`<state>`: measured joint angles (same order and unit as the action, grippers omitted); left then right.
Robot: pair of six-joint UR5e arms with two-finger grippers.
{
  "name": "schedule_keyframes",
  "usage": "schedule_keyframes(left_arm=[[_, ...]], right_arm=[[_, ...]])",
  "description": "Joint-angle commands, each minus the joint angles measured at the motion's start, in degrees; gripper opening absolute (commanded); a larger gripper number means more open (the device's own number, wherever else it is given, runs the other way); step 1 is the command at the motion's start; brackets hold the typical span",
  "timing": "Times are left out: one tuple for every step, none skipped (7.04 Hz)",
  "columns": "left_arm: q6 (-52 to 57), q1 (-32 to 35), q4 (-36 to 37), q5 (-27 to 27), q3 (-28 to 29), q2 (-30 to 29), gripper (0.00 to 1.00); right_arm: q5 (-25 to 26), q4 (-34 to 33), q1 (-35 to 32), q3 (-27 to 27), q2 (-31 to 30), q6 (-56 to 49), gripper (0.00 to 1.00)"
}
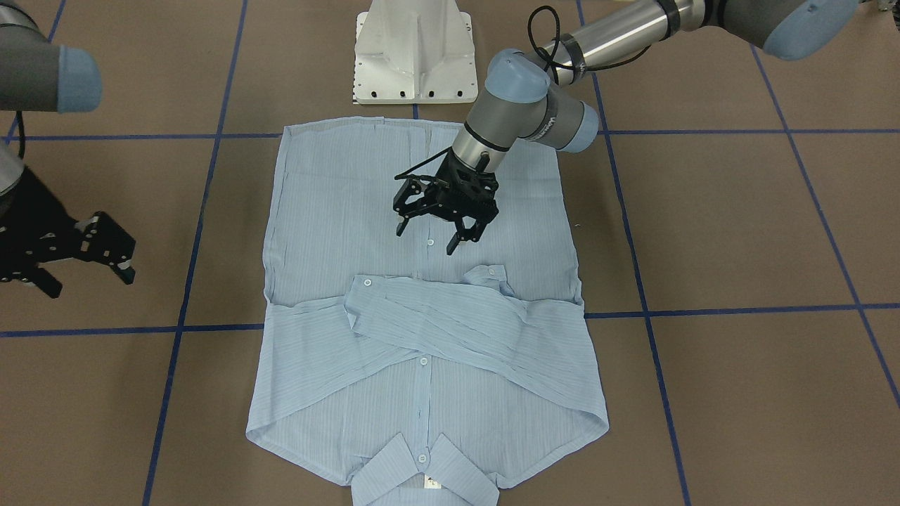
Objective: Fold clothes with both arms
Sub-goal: 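Release the sleeve and lower both grippers to the shirt's side edges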
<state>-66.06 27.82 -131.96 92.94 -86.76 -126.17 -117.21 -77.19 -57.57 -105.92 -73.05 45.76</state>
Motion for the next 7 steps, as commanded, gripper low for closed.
schedule_keyframes(left_arm=[[5.5,1.71,3.2,2.93,-12.41,8.26,1.0],[4.89,1.97,3.64,3.04,-16.65,13.79,1.0],[4.71,1.97,3.82,3.04,-20.43,19.84,1.0],[4.45,1.97,3.91,2.78,-22.47,24.69,1.0],[2.71,1.88,4.6,1.91,-24.14,28.48,1.0],[1.12,0.84,5.74,-0.45,-24.51,32.0,1.0],[-0.46,-1.0,6.53,-1.26,-24.6,34.73,1.0]], right_arm=[[13.62,-0.16,15.4,-10.4,-3.31,19.2,1.0],[19.68,-0.16,21.91,-13.23,-4.89,24.94,1.0],[25.22,-0.16,28.33,-14.91,-6.56,31.61,1.0],[31.54,-0.16,34.66,-17.19,-9.89,34.89,1.0],[33.87,-0.16,37.42,-19.3,-12.44,36.84,1.0],[33.98,-0.16,37.8,-19.41,-12.73,36.95,1.0],[33.98,-0.07,37.8,-19.41,-12.73,36.95,1.0]])
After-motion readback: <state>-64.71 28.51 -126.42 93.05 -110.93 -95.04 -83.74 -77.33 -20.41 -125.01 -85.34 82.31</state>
